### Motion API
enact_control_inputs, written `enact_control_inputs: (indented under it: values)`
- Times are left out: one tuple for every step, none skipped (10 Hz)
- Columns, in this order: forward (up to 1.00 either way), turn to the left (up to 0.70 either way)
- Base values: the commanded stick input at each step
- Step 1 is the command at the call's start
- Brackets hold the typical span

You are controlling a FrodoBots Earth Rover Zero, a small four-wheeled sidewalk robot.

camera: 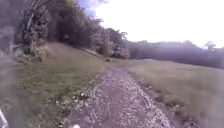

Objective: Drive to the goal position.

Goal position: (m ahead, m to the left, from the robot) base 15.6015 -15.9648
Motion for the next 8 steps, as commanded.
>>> enact_control_inputs:
  values:
    - [1.0, 0.0]
    - [1.0, 0.0]
    - [1.0, 0.0]
    - [1.0, 0.0]
    - [1.0, 0.0]
    - [1.0, 0.0]
    - [1.0, 0.0]
    - [1.0, 0.0]
